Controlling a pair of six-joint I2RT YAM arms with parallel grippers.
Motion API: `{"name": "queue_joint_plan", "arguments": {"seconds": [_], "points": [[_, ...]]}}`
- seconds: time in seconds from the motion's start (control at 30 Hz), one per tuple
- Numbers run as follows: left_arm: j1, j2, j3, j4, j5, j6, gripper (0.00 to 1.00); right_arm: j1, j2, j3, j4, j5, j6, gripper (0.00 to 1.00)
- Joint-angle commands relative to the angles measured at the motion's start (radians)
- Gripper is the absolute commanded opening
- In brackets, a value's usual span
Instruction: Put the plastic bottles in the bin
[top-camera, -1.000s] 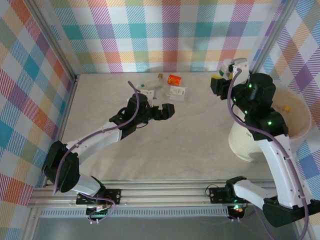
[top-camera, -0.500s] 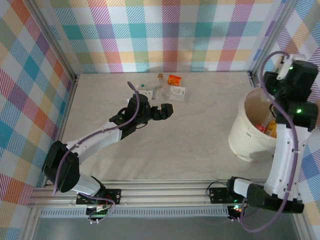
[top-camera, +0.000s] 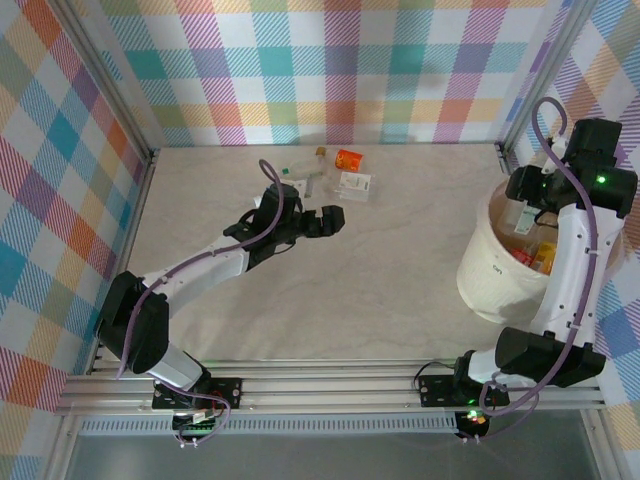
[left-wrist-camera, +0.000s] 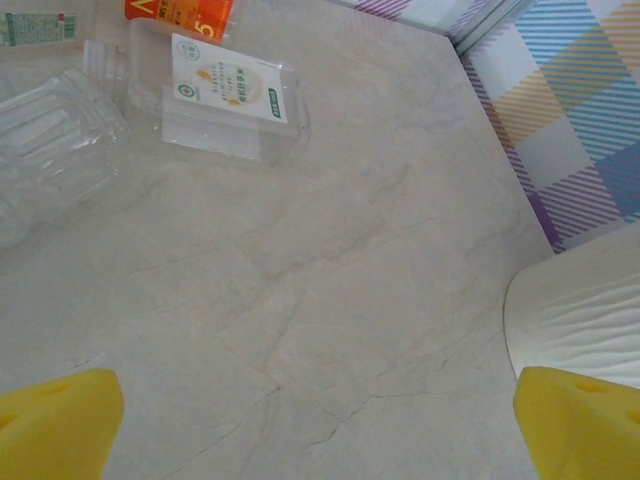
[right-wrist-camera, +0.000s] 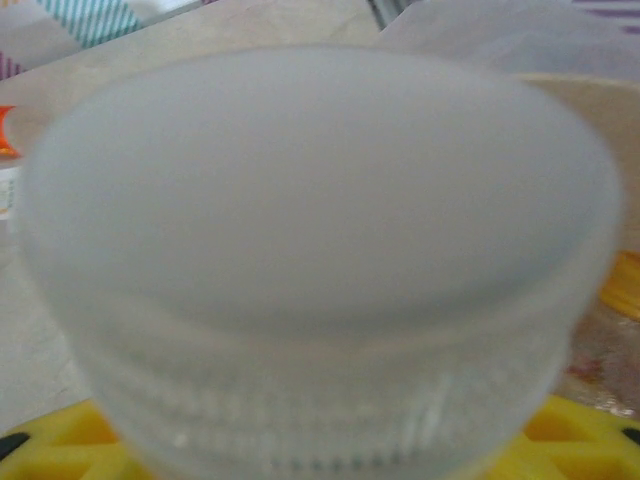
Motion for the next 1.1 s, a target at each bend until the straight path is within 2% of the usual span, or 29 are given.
{"name": "queue_joint_plan", "arguments": {"seconds": [0.0, 0.17, 0.23, 0.4, 0.6, 0.73, 0.87, 1.07], "points": [[0.010, -0.025, -0.005, 0.000, 0.007, -0.003, 1.00, -0.009, 0.008, -0.001, -0.021, -0.093, 0.027, 0.74], [0.019, -0.044, -0.025, -0.003, -0.005, -0.004, 1.00, -0.008, 0.005, 0.022, -0.023, -0.090, 0.031, 0.90], [0.024, -0.047, -0.030, -0.002, -0.008, -0.003, 1.00, -0.009, -0.003, 0.026, -0.018, -0.074, 0.035, 1.00], [0.036, -0.054, -0.050, 0.010, -0.035, -0.009, 1.00, -0.009, -0.030, 0.031, 0.027, -0.063, 0.060, 1.00], [0.043, -0.052, -0.046, -0.037, -0.122, -0.014, 1.00, 0.031, -0.098, -0.036, 0.141, -0.190, 0.094, 1.00], [0.050, -0.032, -0.006, -0.129, -0.208, 0.006, 1.00, 0.093, -0.157, -0.109, 0.256, -0.260, 0.126, 1.00], [0.051, 0.001, 0.038, -0.206, -0.257, 0.059, 1.00, 0.174, -0.221, -0.218, 0.429, -0.389, 0.163, 1.00], [0.072, 0.065, 0.103, -0.336, -0.332, 0.092, 1.00, 0.378, -0.238, -0.289, 0.575, -0.406, 0.209, 1.00]]}}
